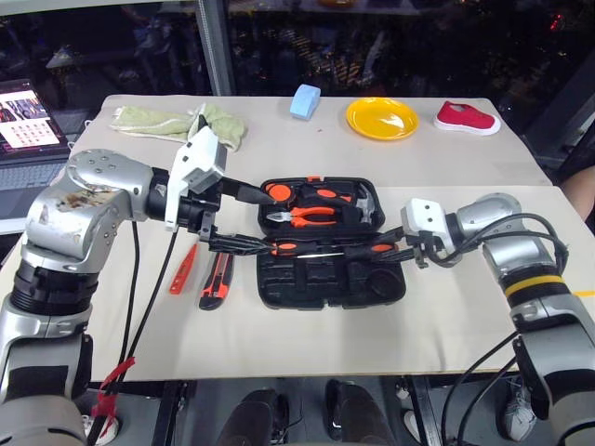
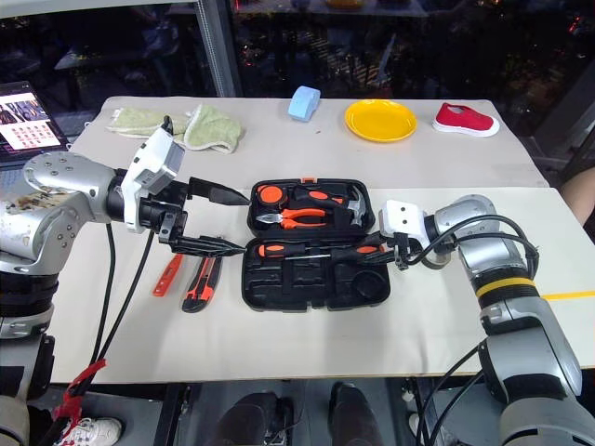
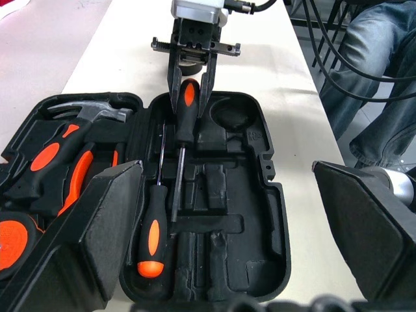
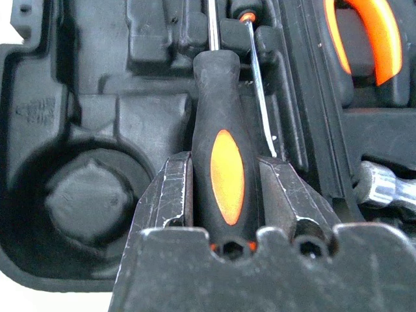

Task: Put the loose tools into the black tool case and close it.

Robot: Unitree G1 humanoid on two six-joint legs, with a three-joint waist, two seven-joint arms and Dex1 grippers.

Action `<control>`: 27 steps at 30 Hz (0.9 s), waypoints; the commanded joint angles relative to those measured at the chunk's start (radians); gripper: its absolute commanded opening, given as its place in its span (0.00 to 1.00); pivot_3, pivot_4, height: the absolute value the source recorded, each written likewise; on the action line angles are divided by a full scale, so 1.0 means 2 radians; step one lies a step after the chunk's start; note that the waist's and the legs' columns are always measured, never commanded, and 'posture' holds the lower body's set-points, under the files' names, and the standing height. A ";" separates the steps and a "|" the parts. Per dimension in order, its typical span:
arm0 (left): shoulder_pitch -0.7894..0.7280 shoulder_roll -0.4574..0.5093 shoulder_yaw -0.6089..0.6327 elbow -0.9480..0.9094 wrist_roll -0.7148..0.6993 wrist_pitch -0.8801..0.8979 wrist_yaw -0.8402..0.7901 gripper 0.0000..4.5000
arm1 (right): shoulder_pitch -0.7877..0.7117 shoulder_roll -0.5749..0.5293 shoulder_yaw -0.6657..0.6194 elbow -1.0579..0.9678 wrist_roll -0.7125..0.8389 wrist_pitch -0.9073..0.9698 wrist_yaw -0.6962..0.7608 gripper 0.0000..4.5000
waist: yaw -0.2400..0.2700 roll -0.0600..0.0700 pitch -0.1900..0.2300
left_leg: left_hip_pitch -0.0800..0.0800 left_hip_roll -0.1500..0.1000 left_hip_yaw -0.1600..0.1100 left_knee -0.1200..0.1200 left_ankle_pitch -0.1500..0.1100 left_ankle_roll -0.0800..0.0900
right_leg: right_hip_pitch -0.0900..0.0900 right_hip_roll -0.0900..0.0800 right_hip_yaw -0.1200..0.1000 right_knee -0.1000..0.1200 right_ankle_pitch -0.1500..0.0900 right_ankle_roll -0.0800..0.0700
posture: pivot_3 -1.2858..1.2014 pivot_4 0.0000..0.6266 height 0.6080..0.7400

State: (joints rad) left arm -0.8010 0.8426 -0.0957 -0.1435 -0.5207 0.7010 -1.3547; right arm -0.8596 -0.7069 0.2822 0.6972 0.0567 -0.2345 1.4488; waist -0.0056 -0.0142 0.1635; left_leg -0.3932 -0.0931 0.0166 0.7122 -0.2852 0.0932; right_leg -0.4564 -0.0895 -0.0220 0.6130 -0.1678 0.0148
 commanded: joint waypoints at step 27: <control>-0.020 -0.016 -0.007 0.014 0.007 -0.026 -0.005 1.00 | 0.031 0.043 -0.044 -0.137 0.029 0.173 -0.051 0.29 | -0.004 0.000 0.000 | 0.000 0.000 -0.001 0.000 0.000 -0.001 | 0.000 0.000 0.001 0.001 0.000 0.000 | 0.52 0.24 0.94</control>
State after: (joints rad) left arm -0.8189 0.8049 -0.1178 -0.1041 -0.5103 0.6738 -1.3572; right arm -0.7853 -0.6259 0.1989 0.4439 0.1183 0.1107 1.3628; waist -0.0138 -0.0139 0.1637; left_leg -0.3929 -0.0933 0.0154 0.7122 -0.2846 0.0919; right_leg -0.4569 -0.0897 -0.0198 0.6153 -0.1675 0.0139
